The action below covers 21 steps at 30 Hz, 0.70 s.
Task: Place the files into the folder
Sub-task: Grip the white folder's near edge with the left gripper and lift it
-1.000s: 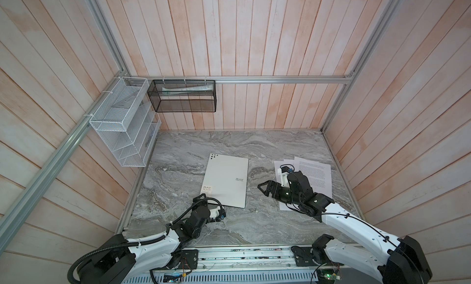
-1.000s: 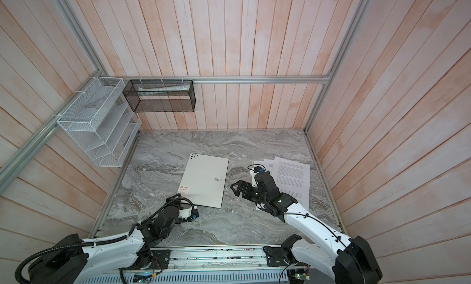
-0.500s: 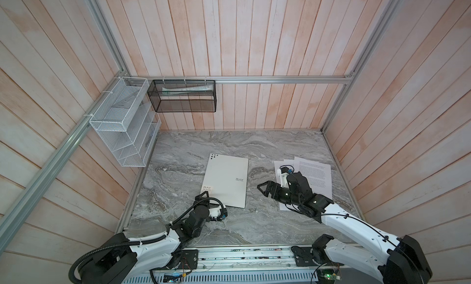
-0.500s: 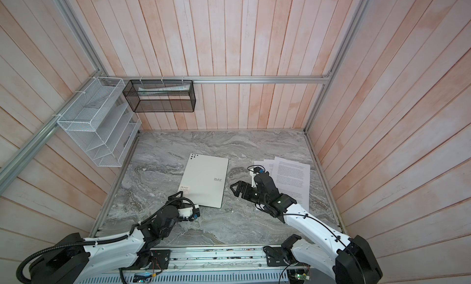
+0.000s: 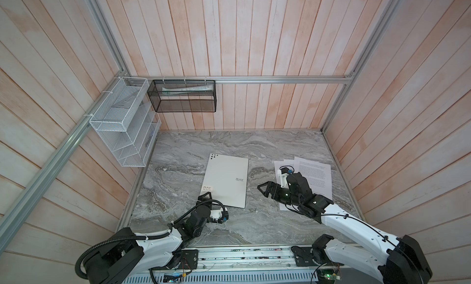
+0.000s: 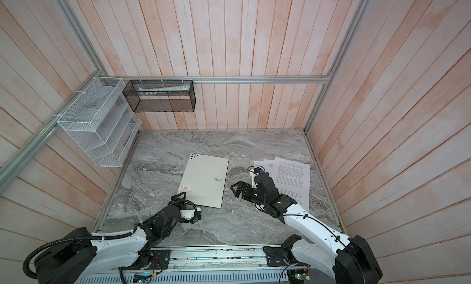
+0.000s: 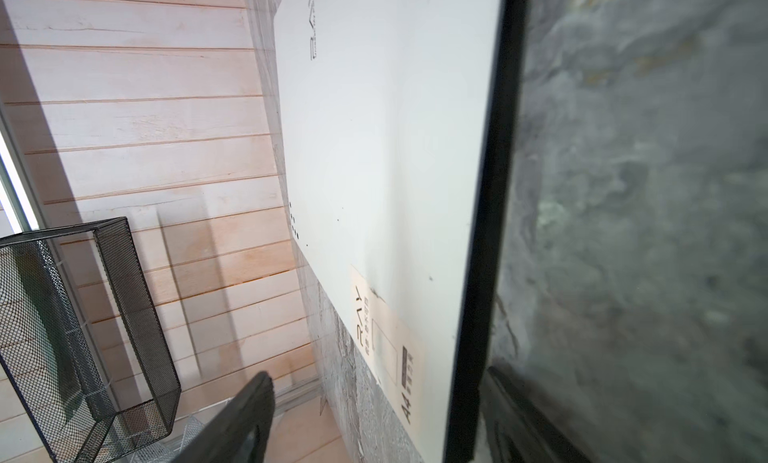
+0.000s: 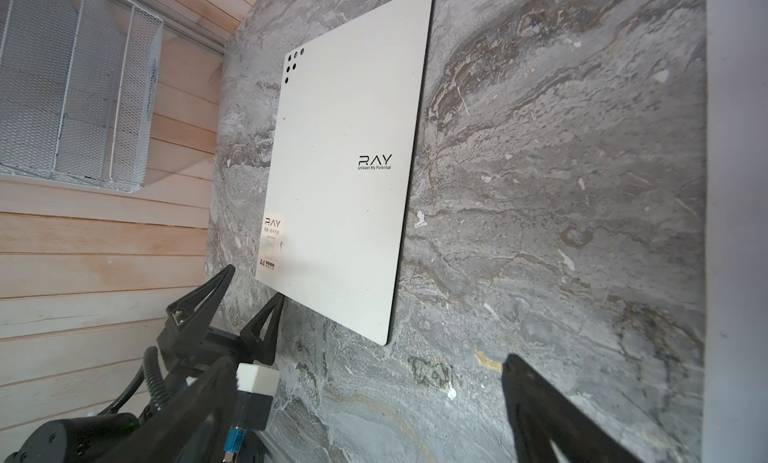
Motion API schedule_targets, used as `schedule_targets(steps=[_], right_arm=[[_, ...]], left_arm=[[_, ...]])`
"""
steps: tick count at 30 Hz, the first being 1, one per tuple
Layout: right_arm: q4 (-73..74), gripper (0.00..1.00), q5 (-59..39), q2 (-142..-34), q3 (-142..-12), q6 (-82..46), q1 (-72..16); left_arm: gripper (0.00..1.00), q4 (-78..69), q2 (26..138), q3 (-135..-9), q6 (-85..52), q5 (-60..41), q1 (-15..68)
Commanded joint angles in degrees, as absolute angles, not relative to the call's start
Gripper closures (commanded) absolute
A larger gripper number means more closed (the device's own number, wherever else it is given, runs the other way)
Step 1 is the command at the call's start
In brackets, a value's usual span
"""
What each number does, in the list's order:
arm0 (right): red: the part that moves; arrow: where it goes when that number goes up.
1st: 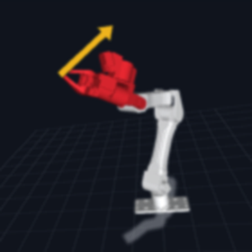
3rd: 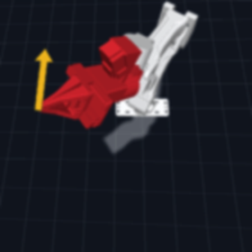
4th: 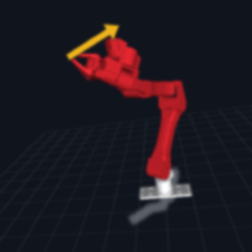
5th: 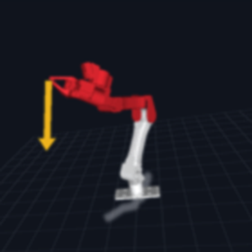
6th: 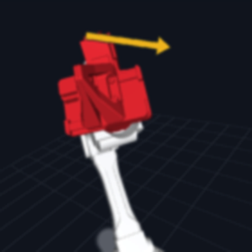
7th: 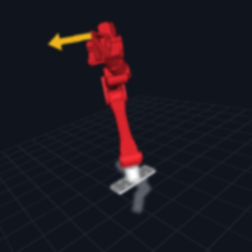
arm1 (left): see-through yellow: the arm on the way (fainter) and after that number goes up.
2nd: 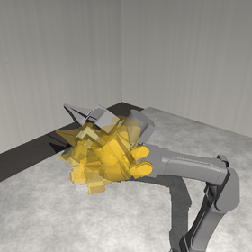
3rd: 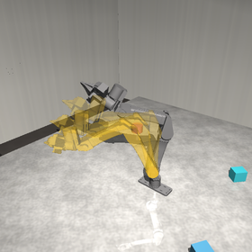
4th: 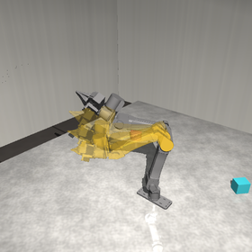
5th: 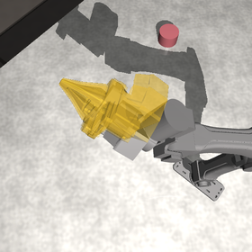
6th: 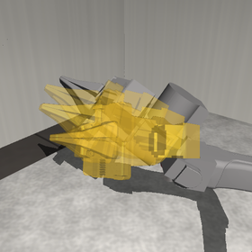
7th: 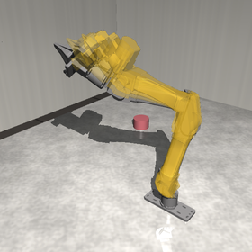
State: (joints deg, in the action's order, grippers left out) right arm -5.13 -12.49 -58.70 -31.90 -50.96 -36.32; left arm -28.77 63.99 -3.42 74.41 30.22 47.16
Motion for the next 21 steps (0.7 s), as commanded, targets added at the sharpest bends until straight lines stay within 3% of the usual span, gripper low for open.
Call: schedule_targets(steps=[1,12,21], right_arm=[[-4.75,0.02,-11.69,-58.36,-32.94,-50.42,-36.66],[-5.45,0.02,-11.08,-55.96,-31.83,-50.78,-36.69],[-5.05,0.02,-10.90,-56.12,-31.55,-50.41,-36.65]], left_arm=[[0.19,-32.59,66.22,-4.53,76.00,29.33,47.21],[0.23,-41.89,77.41,-8.96,74.99,32.52,47.25],[0.23,-35.74,72.87,-10.75,73.78,31.12,47.21]])
